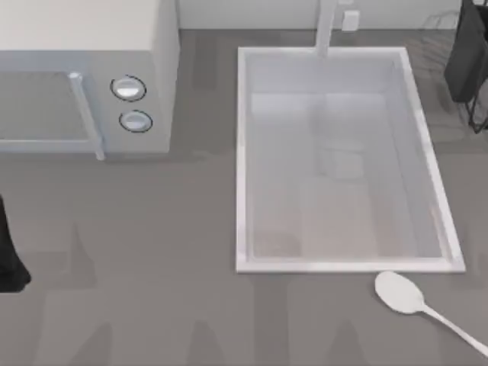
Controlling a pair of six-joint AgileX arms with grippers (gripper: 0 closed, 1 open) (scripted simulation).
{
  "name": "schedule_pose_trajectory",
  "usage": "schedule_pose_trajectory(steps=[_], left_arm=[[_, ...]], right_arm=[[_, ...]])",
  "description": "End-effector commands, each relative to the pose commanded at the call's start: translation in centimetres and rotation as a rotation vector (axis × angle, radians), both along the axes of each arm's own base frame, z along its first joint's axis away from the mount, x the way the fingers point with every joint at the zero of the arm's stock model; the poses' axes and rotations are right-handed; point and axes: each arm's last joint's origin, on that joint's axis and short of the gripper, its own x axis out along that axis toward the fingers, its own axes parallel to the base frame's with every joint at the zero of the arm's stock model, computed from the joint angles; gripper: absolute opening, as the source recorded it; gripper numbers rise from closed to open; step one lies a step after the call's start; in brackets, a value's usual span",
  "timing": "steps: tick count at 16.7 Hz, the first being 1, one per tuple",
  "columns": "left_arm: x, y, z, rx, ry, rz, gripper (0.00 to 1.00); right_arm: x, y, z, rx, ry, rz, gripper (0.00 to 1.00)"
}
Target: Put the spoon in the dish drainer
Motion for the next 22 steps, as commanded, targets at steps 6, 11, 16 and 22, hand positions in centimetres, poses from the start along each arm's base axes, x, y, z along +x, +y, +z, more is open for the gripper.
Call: schedule_pose_trajectory(steps=[6, 11, 16, 22], left_arm=[[0.0, 0.0, 0.0, 0.0, 0.0, 0.0, 1.0], [0.0, 0.0, 0.0, 0.0, 0.0, 0.0, 1.0], [0.0, 0.0, 0.0, 0.0, 0.0, 0.0, 1.0], [0.0, 0.0, 0.0, 0.0, 0.0, 0.0, 1.0]], right_arm=[[0.2, 0.5, 1.1, -0.053, 0.124, 0.048, 1.0], [1.9, 1.8, 2.9, -0.217, 0.523, 0.183, 1.0], [5.3, 4.0, 3.4, -0.437, 1.011, 0.395, 1.0], [8.6, 7.0, 3.4, -0.642, 1.382, 0.626, 1.0]])
